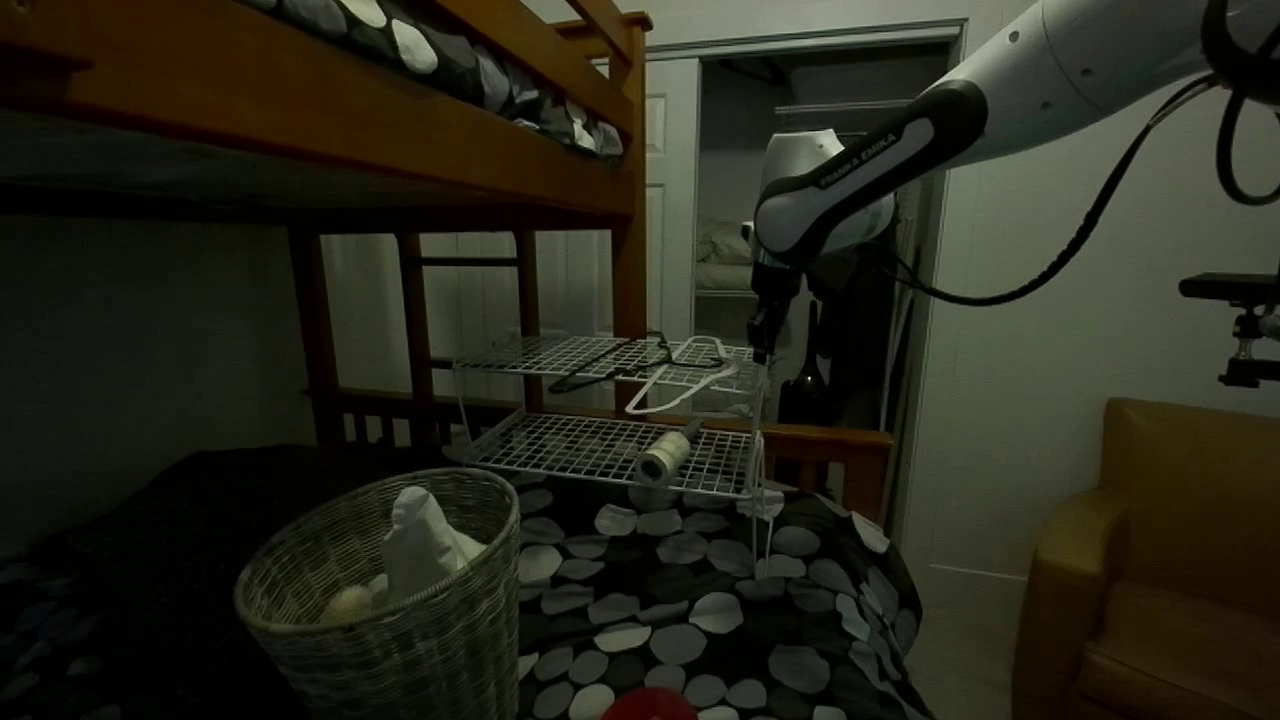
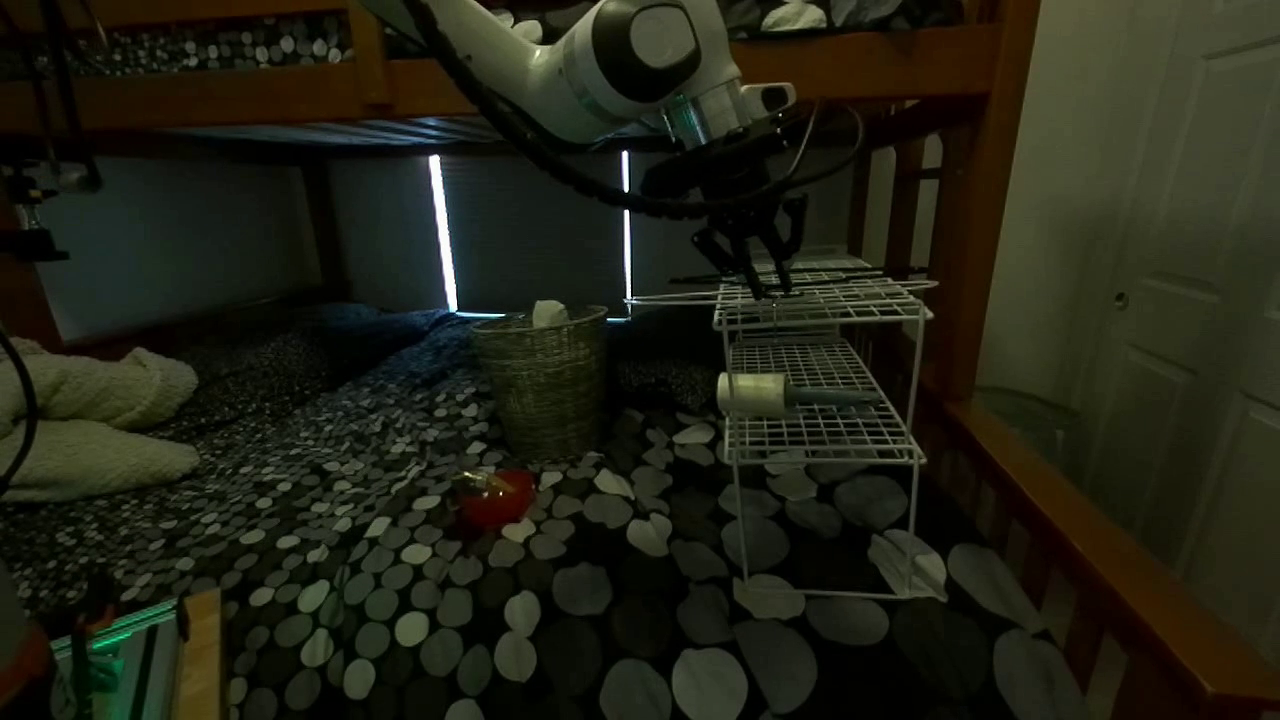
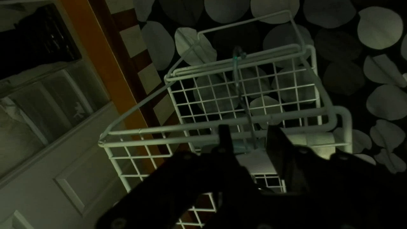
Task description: Pick up the white coat hanger and put it in the basket
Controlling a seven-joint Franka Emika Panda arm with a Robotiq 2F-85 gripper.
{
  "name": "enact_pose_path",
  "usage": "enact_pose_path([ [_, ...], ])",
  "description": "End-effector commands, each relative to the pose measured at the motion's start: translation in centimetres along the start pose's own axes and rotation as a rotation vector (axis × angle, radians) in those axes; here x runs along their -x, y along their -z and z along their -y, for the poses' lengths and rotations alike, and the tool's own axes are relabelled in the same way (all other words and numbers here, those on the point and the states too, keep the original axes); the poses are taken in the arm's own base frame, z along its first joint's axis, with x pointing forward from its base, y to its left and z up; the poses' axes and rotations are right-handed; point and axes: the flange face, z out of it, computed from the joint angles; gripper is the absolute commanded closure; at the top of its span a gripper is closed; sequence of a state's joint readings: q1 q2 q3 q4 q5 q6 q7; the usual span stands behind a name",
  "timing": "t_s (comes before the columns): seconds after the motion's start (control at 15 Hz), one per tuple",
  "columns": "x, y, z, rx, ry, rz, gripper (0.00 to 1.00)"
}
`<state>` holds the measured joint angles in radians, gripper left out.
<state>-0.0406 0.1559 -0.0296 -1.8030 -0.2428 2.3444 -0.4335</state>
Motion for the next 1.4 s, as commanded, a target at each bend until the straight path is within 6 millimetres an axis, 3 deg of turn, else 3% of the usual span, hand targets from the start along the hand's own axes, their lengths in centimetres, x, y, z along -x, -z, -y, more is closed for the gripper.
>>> enact_pose_path([
  [0.0,0.2,-1.3,-0.9,-0.008,-0.012,0.010,0.61],
  [0.2,0.2,-2.3,-1.1,-0.023,-0.013,0.021,0.61],
  [0.27,0.1,-2.3,-1.1,-0.023,-0.016,0.018,0.86],
  [0.33,0.0,-2.2,-1.1,-0.026,-0.017,0.011,0.86],
  [0.47,-0.1,-2.1,-0.9,-0.041,-0.017,0.004,1.00],
  [0.87,0.1,-0.3,-1.1,-0.039,-0.012,0.026,0.99],
  [1.07,0.2,3.0,-1.7,-0.023,0.026,-0.035,0.99],
  [1.33,0.1,7.7,-0.6,-0.091,0.233,-0.119,0.99],
])
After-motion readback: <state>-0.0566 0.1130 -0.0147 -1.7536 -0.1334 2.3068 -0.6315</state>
